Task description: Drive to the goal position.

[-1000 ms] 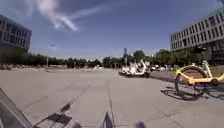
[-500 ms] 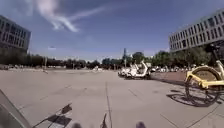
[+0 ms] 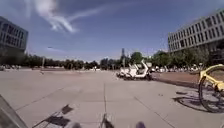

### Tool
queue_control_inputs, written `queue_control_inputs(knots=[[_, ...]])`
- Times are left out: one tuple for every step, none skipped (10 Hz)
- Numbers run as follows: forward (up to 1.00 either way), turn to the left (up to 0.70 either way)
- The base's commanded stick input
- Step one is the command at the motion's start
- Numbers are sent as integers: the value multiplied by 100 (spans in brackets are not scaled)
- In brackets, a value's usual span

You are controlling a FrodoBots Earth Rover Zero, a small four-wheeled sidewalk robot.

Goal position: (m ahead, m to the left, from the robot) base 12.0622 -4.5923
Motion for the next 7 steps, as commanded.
queue_control_inputs(knots=[[70,-4],[70,3],[70,7],[70,7],[70,7],[70,7],[70,7]])
